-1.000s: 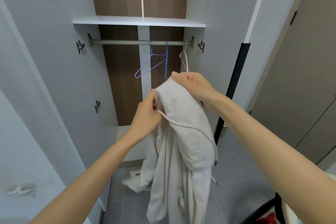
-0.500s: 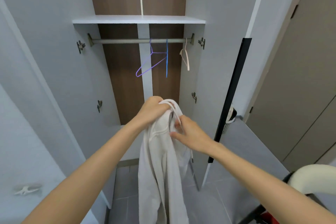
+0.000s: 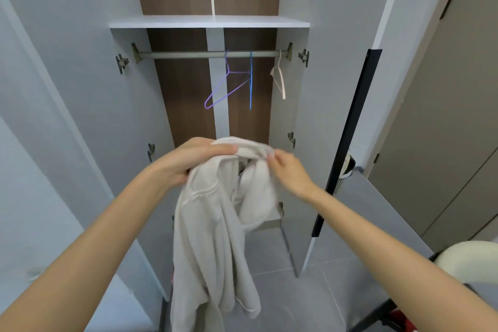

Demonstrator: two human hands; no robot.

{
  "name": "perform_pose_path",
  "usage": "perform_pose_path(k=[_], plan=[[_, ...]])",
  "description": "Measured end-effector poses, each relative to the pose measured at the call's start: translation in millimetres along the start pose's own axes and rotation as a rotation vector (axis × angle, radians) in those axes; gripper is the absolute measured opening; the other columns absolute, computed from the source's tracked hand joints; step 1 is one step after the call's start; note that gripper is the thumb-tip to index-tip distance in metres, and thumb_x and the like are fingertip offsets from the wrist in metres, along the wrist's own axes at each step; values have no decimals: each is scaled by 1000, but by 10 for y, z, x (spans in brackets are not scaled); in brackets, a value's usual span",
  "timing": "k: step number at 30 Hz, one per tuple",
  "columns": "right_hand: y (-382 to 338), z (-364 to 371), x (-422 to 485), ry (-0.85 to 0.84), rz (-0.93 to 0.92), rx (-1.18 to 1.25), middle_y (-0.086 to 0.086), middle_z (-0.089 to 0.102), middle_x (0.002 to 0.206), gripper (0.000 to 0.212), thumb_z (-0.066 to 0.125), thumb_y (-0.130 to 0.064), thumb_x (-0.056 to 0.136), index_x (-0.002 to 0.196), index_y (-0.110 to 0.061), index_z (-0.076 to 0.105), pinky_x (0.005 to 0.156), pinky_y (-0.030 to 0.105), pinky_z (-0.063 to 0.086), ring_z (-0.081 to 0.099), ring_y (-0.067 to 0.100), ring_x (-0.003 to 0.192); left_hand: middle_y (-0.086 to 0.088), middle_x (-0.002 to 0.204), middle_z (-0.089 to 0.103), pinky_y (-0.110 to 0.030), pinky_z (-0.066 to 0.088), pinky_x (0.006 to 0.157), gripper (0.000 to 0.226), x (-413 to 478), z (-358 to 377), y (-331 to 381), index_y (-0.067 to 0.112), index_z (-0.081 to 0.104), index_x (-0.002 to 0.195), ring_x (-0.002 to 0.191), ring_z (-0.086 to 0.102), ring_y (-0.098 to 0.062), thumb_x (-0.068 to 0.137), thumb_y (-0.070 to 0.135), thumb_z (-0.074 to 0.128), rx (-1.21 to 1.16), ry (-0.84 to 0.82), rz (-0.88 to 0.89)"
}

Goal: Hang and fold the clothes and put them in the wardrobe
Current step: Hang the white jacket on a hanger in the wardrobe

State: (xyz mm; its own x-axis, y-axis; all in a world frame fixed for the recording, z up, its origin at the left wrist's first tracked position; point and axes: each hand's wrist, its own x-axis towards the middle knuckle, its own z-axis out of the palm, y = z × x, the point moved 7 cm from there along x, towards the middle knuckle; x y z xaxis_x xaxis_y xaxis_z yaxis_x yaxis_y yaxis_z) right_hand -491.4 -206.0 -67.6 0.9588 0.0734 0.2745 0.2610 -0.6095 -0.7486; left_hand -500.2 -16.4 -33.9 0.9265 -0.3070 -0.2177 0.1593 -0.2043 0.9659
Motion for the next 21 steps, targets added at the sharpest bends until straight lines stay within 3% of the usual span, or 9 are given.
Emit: perform_pose_path(k=[3,5,7,9,12,15,18,20,21], plan=[[-274,-360,322,159,-73,184,-14,44,62,31,46,-20,97,67,-19,46,62,30,33,39,6,62,-13,101,73,-29,57,67,37,-173,-93,-84,12,78,89,87,71,-24,57,27,90,46,-188,-112],[-494,-323,462,134,-155,78,-16,56,68,24,50,-24,94,70,-27,54,68,29,38,49,6,71,-16,105,71,-32,58,71,53,-238,-103,-130,11,77,93,90,71,-25,47,31,93,-20,-249,-147],[-523,-152,551,82,-165,-178,-11,63,88,8,56,-25,91,90,-28,63,80,32,35,49,15,92,-17,111,69,-35,58,80,66,-215,-154,-154,6,74,103,95,69,-26,46,33,93,-164,-202,-138],[-509,-42,543,118,-197,-384,-8,58,100,18,64,-21,88,105,-25,62,81,32,32,41,16,99,-17,109,70,-33,58,78,60,-184,-233,-192,4,71,107,92,70,-25,57,33,88,-280,-87,-149],[-555,-22,320,198,-245,-102,-10,52,77,20,59,-8,82,92,-22,50,68,26,38,43,9,78,-17,108,70,-35,57,77,54,-162,-313,-288,2,66,110,90,69,-26,66,32,74,-350,69,-177],[-400,296,66,-102,-159,234,-9,60,64,12,53,-18,77,82,-27,47,60,21,47,57,8,58,-19,104,67,-41,52,87,55,-161,-253,-331,0,62,112,93,65,-29,68,32,71,-456,98,-174],[-160,695,-208,-384,-92,164,-15,68,96,19,64,-24,83,102,-30,62,77,21,53,66,1,82,-16,96,67,-40,47,94,46,-158,-190,-327,2,64,106,90,64,-27,72,33,70,-531,94,-166],[-54,869,-288,-419,-42,142,-16,61,112,43,65,-34,84,125,-27,55,84,21,50,60,-5,93,-15,92,68,-39,46,94,40,-160,-138,-297,3,66,103,88,65,-26,75,32,69,-565,61,-151],[-66,929,-311,-412,-55,130,-16,61,111,45,62,-39,83,126,-29,53,81,19,48,57,-10,89,-14,93,69,-39,47,94,39,-168,-106,-273,3,68,102,88,65,-25,75,32,69,-567,37,-142]])
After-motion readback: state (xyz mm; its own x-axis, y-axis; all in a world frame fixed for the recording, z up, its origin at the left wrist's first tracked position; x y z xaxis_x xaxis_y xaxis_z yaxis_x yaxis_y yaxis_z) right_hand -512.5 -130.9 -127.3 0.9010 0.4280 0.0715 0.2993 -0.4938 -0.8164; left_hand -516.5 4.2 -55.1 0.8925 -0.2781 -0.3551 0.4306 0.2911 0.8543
